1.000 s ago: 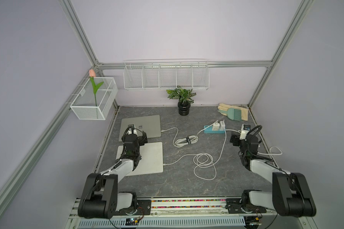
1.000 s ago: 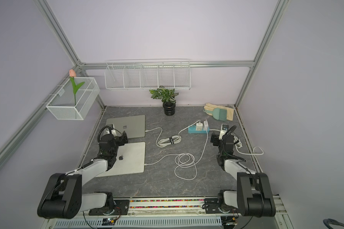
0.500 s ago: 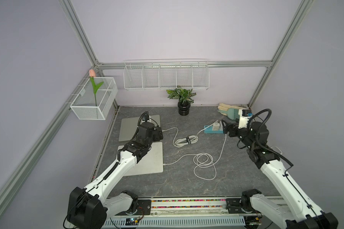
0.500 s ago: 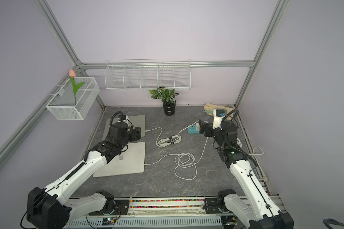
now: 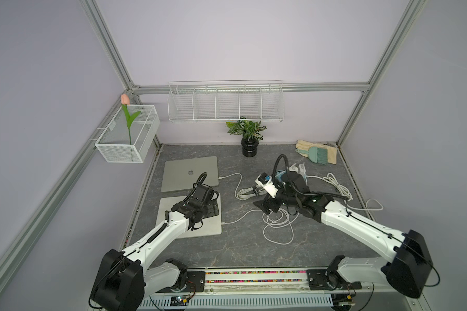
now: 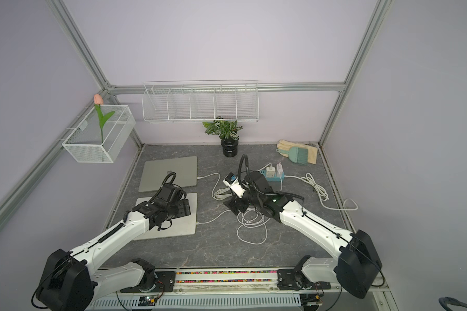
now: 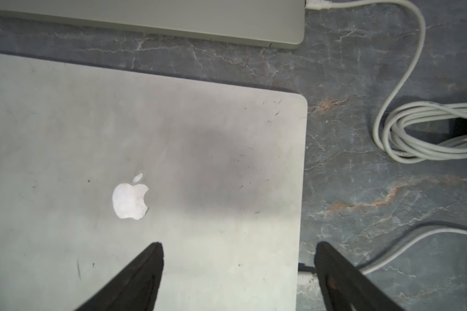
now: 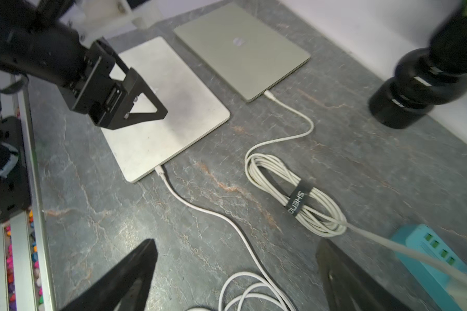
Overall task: Unplug the laptop charger
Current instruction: Remove the charging cable from the laptop.
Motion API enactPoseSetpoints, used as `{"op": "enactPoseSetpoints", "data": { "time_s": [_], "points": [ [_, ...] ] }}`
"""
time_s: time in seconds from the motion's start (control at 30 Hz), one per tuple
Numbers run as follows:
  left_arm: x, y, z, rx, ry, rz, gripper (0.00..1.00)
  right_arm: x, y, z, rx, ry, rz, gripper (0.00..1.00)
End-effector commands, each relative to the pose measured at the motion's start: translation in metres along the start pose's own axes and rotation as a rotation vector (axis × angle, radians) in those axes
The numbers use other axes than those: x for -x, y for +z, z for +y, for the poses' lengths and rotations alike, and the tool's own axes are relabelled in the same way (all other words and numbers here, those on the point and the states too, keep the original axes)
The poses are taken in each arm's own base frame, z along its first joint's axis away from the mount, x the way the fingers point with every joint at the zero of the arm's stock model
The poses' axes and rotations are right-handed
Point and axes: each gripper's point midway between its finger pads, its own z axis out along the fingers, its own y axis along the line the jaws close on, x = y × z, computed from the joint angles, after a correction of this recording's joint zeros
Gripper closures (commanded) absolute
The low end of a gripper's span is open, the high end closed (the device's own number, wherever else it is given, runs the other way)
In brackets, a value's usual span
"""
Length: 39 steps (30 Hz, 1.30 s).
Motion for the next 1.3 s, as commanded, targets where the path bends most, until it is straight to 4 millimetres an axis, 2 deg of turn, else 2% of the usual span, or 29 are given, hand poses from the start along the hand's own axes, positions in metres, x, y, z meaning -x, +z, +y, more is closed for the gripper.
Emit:
{"op": "enactPoseSetpoints", "data": {
  "time_s": [0.0,0.17,0.23,0.37,0.47,0.7,0.83,0.93,1.07,1.27],
  "points": [
    [-0.009,0.010,-0.001,0.009,-0.048,0.043,0.09,-0.008,0.023,0.026,0.112,-0.159,0.059,0.01],
    [-0.007,0.004,-0.014,0.012,0.021,0.039,0.04,-0.029,0.061,0.046,0.215,-0.305,0.127,0.01],
    [-0.010,0.003,-0.014,0.031,0.020,0.050,0.03,-0.035,0.074,0.052,0.253,-0.346,0.146,0.00],
    [-0.013,0.006,-0.003,0.072,0.005,0.032,0.02,-0.039,0.097,0.055,0.267,-0.388,0.146,0.02],
    [-0.007,0.012,-0.009,0.061,0.029,0.013,0.00,-0.038,0.110,0.056,0.253,-0.422,0.140,0.02],
    [0.003,0.044,-0.028,0.081,0.082,0.040,0.00,-0.035,0.125,0.055,0.209,-0.511,0.064,0.02],
    [0.002,0.060,-0.034,0.095,0.106,0.073,0.00,-0.042,0.134,0.053,0.192,-0.536,0.057,0.04],
    [-0.005,0.066,-0.029,0.124,0.116,0.098,0.00,-0.046,0.134,0.054,0.187,-0.548,0.045,0.06],
    [-0.014,0.069,-0.020,0.155,0.119,0.113,0.01,-0.062,0.136,0.056,0.203,-0.554,0.078,0.08],
    [-0.024,0.074,-0.009,0.192,0.136,0.136,0.10,-0.088,0.139,0.064,0.265,-0.552,0.134,0.13]
  ]
}}
